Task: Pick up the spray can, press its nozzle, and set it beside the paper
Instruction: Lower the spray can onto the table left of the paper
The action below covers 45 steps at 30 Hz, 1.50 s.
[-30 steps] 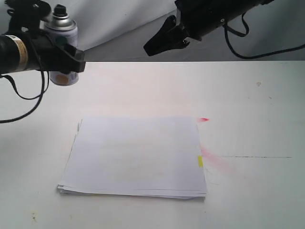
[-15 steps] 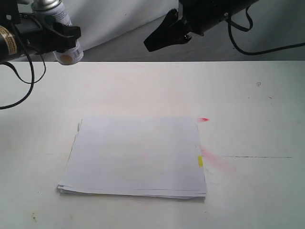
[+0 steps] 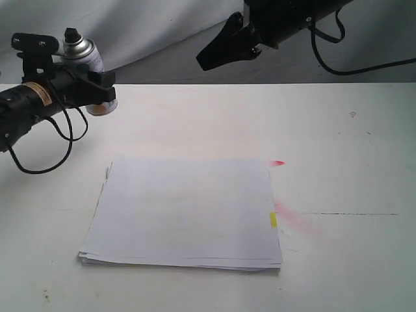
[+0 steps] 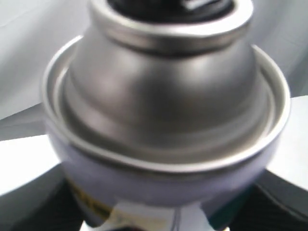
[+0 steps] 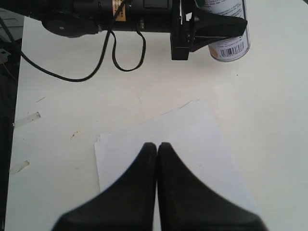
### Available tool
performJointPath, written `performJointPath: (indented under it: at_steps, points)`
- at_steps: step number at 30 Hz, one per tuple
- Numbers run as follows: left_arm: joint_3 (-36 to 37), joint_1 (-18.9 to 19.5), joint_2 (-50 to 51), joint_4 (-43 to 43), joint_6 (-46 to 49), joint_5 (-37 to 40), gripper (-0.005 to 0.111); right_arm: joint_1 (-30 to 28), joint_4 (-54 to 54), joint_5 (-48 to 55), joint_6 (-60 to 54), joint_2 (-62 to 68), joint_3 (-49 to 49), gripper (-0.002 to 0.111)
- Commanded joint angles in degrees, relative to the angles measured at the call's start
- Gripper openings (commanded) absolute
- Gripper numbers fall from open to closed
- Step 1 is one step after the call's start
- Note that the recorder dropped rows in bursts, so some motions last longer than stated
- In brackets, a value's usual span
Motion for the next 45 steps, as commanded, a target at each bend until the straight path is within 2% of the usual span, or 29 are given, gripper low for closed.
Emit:
performJointPath:
  at_steps: [1,4,8,22,28,37,41,45]
  points:
    - [1.24,0.13,2.62,-8.05,1.18,-6.62,0.0,-0.17,-0.01,0.44,0.06,-0.56,-0.05,0.0]
    - [2.34,0.13,4.74,-8.35,3.4,-8.46,0.0,-0.17,-0.01,0.44,0.06,-0.56,-0.05,0.0]
    - [3.52,0.13,6.68,-8.18,4.04,-14.83,0.0,-0.17,-0.01,0.44,0.06,-0.56,-0.05,0.0]
    - [3.52,0.13,12.74,-5.45,7.1,-14.57,0.0,-0.17,0.01,0.44,0.06,-0.56,-0.05,0.0]
    - [3.52,0.13,12.77,-5.45,10.28,-14.57,0.0,-0.17,0.01,0.44,0.06,-0.56,-0.05,0.0]
    - [3.52,0.13,12.77,-5.63,10.16,-14.48,0.0,-0.17,0.01,0.44,0.06,-0.56,-0.05,0.0]
    - [3.52,0.13,12.77,-5.63,11.44,-14.48,0.01,-0.17,0.01,0.44,0.06,-0.56,-0.05,0.0]
    - [3.52,0.13,12.77,-5.63,11.44,-14.48,0.034,-0.17,0.01,0.44,0.06,-0.56,-0.05,0.0]
